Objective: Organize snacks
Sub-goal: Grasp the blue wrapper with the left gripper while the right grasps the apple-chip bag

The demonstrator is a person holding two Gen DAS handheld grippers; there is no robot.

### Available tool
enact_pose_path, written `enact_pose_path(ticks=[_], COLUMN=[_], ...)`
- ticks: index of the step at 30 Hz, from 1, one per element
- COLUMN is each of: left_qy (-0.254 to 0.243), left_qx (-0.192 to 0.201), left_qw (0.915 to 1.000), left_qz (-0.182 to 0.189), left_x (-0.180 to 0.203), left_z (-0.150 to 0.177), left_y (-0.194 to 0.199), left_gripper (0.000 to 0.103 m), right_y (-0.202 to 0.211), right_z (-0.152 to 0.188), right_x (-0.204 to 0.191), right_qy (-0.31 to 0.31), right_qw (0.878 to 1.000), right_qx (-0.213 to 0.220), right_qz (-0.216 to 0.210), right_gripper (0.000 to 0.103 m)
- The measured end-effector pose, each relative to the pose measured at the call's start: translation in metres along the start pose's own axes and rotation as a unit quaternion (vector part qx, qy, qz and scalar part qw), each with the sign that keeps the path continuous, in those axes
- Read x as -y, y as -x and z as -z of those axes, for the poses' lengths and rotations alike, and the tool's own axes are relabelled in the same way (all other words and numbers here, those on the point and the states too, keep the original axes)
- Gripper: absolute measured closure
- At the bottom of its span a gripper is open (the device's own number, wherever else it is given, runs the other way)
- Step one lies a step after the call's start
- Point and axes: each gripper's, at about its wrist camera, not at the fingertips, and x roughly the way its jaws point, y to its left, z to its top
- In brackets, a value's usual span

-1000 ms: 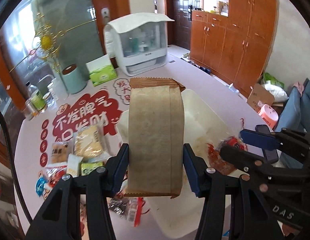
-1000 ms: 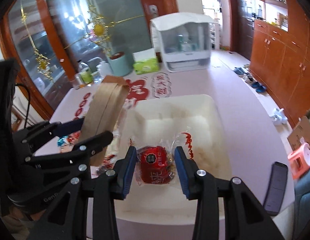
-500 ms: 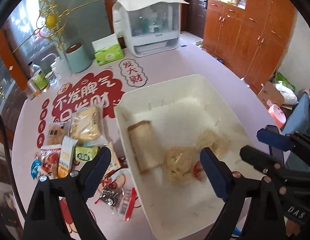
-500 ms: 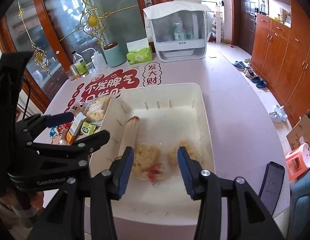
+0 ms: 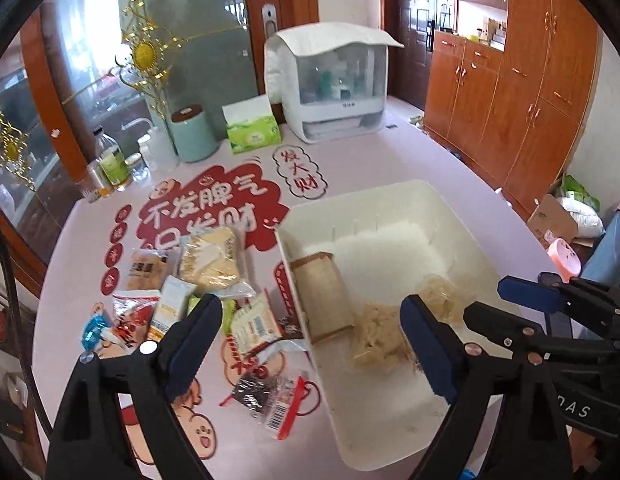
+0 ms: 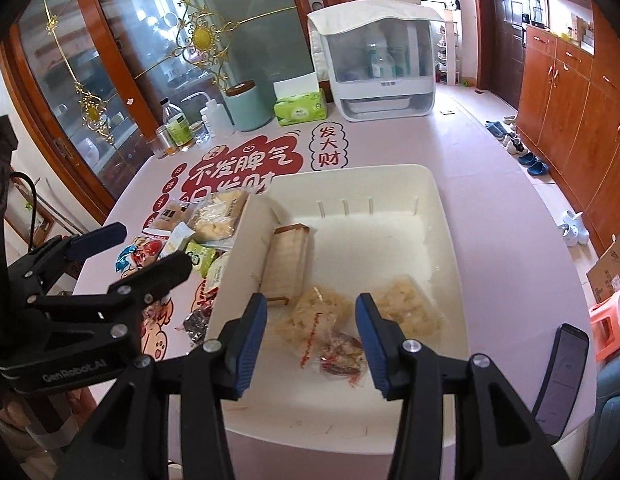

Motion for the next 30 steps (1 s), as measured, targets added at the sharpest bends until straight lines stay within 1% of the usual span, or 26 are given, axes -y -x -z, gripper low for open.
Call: enact_pose_path(ticks=[3,7,11,13,19,27,30], left_qy=[-0.001,-0.003,-0.010,-0.010,0.019,0.016,0.018], left_qx=[0.009,0.005,0.010,0.012,0.003,0.023,0.024], left_qw=[0.9999,1.0000,0.9998,0.9999,0.9998,0.9984,0.9971], left_qz=[-0.005,-0.002,-0.011,-0.002,0.000,-0.050,-0.070], left_x=[-0.009,-0.021,-0.034,-0.041,-0.079,-0.141,-0.174], left_z=[0.000,0.000,0.000,-0.001,-0.007,-0.012,-0.015], left_y=[0.007,0.015,0.026,0.033,0.049,0.075,0.085], left_gripper=[0.013,0.013,0.013,0.013,0.013,0.013,0.013], right_y=[0.002,0.002,0.005,0.006,0.018,0.029,0.029], right_z=[-0.001,-0.002,-0.005,-0.008,-0.019,-0.042,-0.052], right_x=[-0.007,-0.016,-0.028,-0.036,-0.064,-0.119,-0.143], right_qy=[-0.001,-0.006,-0.009,-0.009,0.007,0.050,0.068], right_qw=[1.000,1.000,1.000,1.000,0.999,0.996,0.994], right_qx=[0.002,0.001,0.008,0.013,0.040,0.075,0.084], right_qz=[0.001,0.002,0.005,0.006,0.008,-0.003,-0.006], right_gripper=[0.056,0.056,0.056,0.056,0.056,0.053,0.051])
